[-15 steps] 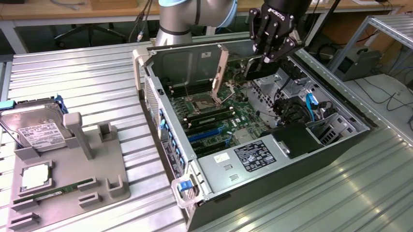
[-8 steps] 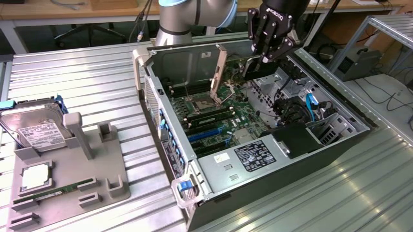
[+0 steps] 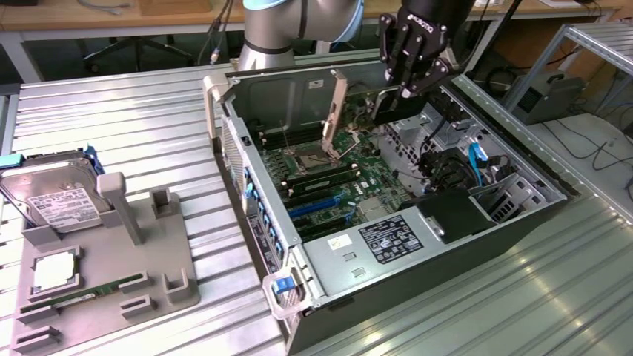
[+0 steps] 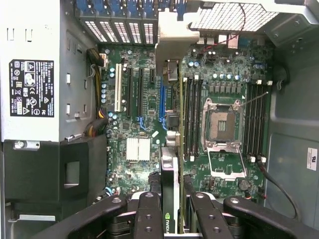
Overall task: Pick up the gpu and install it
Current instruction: 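Insert the gpu into the slot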
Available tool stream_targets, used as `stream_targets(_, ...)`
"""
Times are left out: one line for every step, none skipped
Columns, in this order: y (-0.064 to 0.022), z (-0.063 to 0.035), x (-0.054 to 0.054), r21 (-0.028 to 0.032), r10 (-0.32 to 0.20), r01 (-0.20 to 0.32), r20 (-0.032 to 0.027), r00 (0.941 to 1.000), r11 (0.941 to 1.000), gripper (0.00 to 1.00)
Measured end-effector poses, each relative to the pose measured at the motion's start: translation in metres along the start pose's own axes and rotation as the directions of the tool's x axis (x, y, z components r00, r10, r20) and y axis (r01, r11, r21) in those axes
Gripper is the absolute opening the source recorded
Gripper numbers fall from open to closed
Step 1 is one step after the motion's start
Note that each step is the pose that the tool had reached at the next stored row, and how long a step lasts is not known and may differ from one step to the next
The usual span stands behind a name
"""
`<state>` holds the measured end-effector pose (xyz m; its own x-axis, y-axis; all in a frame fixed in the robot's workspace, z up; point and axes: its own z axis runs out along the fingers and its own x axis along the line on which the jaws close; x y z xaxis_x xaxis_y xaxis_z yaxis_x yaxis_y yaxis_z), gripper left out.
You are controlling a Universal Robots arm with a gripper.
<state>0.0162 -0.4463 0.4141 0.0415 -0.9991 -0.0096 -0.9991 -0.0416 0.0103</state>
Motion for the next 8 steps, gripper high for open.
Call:
stream_targets(0.0001, 0.0022, 0.0, 0.0, 0.0, 0.0, 0.0, 1.0, 1.0, 0.27)
stream_targets(0.0001, 0.0047, 0.0001, 0.0, 0.0, 0.0, -0.0001, 1.0, 1.0, 0.27)
stream_targets(0.0001, 0.0061, 0.0001, 0.0, 0.0, 0.0, -0.0001, 1.0, 1.0, 0.27)
stream_targets(0.0002, 0.0079, 0.0001, 0.0, 0.0, 0.0, 0.0, 1.0, 1.0, 0.27)
stream_targets(0.0002, 0.009, 0.0001, 0.0, 0.0, 0.0, 0.0, 1.0, 1.0, 0.27)
stream_targets(0.0002, 0.0101, 0.0001, 0.0, 0.0, 0.0, -0.0002, 1.0, 1.0, 0.27)
stream_targets(0.0002, 0.0107, 0.0001, 0.0, 0.0, 0.0, -0.0002, 1.0, 1.0, 0.27)
stream_targets(0.0003, 0.0108, 0.0001, -0.0001, 0.0, 0.0, -0.0002, 1.0, 1.0, 0.27)
